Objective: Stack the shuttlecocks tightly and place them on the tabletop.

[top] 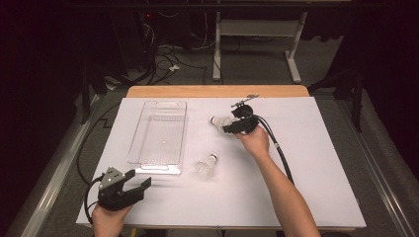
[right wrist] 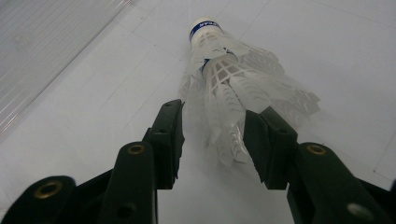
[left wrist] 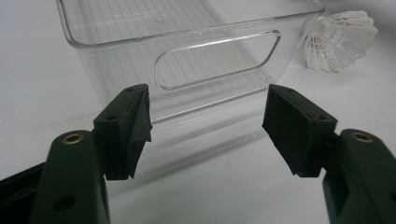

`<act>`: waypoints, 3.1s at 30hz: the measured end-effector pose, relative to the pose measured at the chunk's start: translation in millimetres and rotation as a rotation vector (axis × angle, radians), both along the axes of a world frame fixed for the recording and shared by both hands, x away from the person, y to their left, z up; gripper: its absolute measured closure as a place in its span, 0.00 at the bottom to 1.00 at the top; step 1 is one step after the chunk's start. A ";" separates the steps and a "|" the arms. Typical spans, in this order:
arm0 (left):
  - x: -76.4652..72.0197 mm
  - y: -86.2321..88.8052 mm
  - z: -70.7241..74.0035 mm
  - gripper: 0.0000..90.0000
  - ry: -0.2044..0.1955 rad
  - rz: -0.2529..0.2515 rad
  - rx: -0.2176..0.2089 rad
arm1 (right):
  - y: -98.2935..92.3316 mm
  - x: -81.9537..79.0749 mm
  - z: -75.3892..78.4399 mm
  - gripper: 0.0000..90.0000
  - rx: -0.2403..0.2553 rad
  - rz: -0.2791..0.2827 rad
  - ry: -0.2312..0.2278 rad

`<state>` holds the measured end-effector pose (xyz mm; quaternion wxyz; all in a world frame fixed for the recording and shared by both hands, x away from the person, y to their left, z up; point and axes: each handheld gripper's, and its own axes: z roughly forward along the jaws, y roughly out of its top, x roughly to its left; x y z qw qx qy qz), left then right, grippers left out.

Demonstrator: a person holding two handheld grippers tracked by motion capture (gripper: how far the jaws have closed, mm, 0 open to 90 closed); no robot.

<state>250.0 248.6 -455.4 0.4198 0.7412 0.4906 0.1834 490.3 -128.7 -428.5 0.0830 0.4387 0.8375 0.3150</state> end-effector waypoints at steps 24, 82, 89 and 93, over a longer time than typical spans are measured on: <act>-0.4 0.3 0.2 0.36 -0.001 0.004 -0.002 | -21.0 -20.1 8.5 0.57 -0.016 0.000 -0.046; -3.0 2.3 1.3 0.36 -0.009 0.015 -0.005 | -13.8 -98.0 9.8 0.50 0.045 0.136 -0.119; -2.1 2.7 1.2 0.36 -0.007 0.017 -0.004 | -9.4 -106.5 10.0 0.50 0.047 0.158 -0.122; -2.0 2.8 1.2 0.36 -0.008 0.018 -0.005 | -6.6 -109.3 8.9 0.50 0.052 0.165 -0.118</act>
